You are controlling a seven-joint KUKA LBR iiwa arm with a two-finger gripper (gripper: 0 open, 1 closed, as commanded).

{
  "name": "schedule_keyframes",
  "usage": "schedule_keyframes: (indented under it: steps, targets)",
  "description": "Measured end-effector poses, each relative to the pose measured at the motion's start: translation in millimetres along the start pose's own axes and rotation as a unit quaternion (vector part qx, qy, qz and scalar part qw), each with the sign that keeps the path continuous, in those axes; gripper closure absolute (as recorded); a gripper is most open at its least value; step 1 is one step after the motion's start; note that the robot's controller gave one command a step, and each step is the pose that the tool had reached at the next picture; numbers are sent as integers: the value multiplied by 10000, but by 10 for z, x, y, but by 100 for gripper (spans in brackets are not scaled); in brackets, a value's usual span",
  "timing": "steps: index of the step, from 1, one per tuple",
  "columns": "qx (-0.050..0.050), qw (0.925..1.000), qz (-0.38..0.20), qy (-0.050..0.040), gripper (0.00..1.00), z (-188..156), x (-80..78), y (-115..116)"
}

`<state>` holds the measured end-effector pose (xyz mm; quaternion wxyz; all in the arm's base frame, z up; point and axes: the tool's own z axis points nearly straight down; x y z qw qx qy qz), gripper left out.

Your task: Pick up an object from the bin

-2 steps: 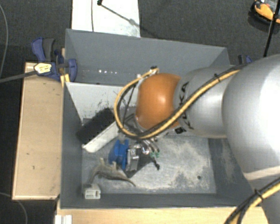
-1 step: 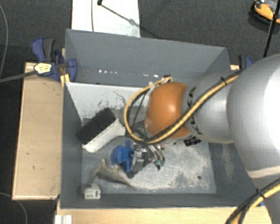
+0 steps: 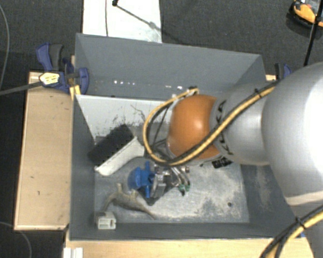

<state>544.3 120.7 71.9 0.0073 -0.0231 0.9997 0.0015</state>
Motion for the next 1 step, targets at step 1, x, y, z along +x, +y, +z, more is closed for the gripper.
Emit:
schedule_keyframes:
  steps: [1]
  targets:
    - [-2,10000,-9,-17,100,-1381,-249,-77]
